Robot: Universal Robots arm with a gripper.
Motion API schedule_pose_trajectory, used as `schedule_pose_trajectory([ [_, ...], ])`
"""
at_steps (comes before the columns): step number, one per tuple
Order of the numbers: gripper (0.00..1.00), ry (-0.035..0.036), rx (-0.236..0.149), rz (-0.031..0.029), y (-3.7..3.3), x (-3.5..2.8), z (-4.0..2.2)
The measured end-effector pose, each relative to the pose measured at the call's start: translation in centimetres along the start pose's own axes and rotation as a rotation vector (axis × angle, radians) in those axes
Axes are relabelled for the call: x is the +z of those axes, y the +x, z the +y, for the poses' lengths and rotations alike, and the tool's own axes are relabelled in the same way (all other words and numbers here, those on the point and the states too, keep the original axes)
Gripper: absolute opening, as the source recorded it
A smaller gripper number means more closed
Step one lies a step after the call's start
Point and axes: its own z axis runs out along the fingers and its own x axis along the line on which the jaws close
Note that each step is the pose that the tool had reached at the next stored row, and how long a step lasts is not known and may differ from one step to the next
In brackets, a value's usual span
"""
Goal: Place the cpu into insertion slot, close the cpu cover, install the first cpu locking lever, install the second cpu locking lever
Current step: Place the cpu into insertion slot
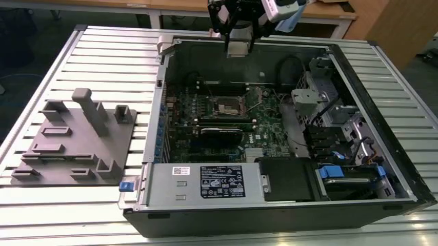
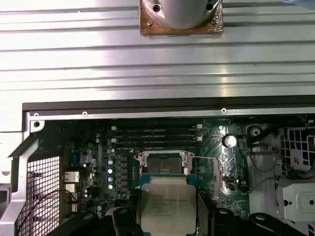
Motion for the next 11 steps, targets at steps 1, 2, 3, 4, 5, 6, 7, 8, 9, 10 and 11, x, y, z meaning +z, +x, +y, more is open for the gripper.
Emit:
schedule_pose_trajectory([
  [1,0.54,0.0000,0.004,-0.0003,0.00,0.00,0.00],
  [2,0.54,-0.0001,0.007,-0.0006,0.00,0.00,0.00],
  [3,0.54,-0.0002,0.010,-0.0009,0.00,0.00,0.00],
  [4,0.54,-0.0003,0.012,-0.0010,0.00,0.00,0.00],
  [5,0.54,-0.0003,0.013,-0.0011,0.00,0.00,0.00],
  [6,0.54,-0.0003,0.013,-0.0012,0.00,0.00,0.00],
  [7,0.54,-0.0003,0.014,-0.0013,0.00,0.00,0.00],
  [8,0.54,-0.0003,0.015,-0.0013,0.00,0.00,0.00],
  [9,0.54,-0.0003,0.015,-0.0014,0.00,0.00,0.00],
  [10,0.54,-0.0003,0.016,-0.0014,0.00,0.00,0.00],
  [11,0.54,-0.0003,0.016,-0.0014,0.00,0.00,0.00],
])
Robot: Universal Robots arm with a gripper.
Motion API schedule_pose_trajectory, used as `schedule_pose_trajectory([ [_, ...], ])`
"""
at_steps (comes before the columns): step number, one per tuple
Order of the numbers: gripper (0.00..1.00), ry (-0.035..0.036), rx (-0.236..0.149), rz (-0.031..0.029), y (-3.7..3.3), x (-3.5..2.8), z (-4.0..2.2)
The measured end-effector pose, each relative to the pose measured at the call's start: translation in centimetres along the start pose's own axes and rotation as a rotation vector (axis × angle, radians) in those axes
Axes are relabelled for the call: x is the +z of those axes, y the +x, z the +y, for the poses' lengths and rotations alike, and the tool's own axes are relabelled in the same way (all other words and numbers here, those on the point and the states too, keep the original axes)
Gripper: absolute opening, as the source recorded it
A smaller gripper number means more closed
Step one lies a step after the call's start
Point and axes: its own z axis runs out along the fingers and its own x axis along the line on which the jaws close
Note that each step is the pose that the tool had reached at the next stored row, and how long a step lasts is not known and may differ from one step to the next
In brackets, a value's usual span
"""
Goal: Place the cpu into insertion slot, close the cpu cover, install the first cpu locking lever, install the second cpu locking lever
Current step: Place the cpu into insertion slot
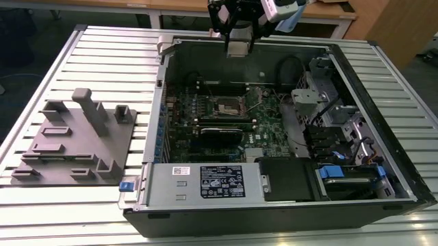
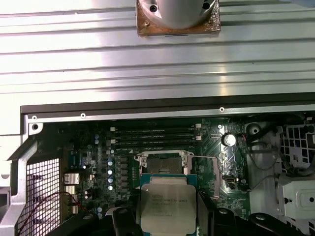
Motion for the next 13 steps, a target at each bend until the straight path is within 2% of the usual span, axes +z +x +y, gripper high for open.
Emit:
schedule_pose_trajectory([
  [13,0.54,-0.0002,0.015,-0.0013,0.00,0.00,0.00],
])
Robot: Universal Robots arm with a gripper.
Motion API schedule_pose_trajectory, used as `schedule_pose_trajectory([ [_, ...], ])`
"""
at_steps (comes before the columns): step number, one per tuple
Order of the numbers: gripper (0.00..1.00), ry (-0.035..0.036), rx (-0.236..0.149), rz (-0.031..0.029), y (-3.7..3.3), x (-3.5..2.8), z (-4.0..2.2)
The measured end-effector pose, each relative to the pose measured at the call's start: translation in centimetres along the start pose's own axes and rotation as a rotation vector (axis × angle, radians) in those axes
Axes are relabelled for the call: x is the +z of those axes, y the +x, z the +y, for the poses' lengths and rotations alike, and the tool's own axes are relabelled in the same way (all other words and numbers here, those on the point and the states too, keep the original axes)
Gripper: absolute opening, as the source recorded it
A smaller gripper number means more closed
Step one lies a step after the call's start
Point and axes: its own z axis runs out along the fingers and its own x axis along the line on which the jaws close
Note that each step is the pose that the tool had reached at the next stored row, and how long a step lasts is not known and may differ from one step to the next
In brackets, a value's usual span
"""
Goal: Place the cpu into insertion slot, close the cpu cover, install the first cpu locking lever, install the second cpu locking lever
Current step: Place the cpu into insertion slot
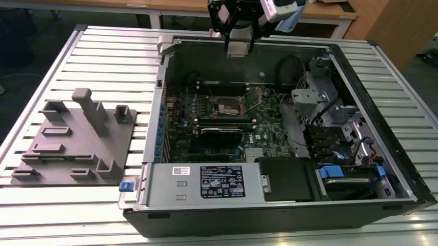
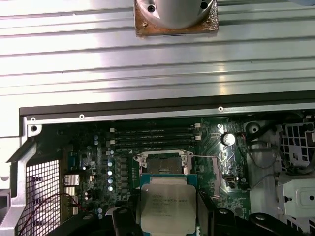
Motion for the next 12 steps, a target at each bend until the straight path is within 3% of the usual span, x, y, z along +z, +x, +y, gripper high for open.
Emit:
schedule_pose_trajectory([
  [12,0.54,-0.0001,0.004,-0.0004,0.00,0.00,0.00],
])
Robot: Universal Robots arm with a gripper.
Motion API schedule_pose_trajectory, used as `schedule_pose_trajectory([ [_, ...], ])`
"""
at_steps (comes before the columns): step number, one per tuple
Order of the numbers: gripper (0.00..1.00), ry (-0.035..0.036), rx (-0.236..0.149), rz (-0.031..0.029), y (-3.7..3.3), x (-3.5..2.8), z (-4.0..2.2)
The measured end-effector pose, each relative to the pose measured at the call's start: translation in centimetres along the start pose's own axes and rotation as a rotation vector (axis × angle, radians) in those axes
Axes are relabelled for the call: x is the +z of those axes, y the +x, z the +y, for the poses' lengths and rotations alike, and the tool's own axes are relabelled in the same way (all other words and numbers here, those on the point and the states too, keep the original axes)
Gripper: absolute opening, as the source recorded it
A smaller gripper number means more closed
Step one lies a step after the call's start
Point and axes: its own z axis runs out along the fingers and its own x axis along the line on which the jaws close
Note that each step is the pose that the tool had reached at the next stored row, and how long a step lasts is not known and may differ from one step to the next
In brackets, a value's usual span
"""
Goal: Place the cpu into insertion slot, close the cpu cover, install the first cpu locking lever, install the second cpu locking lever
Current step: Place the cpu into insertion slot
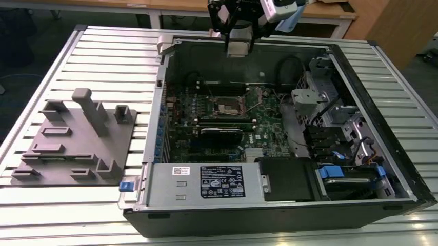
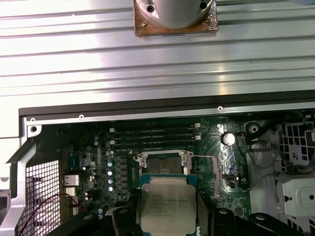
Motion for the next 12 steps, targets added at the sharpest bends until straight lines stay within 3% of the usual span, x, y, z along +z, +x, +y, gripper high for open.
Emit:
schedule_pose_trajectory([
  [7,0.54,-0.0007,0.041,-0.0037,0.00,0.00,0.00],
  [12,0.54,-0.0017,0.093,-0.0083,0.00,0.00,0.00],
])
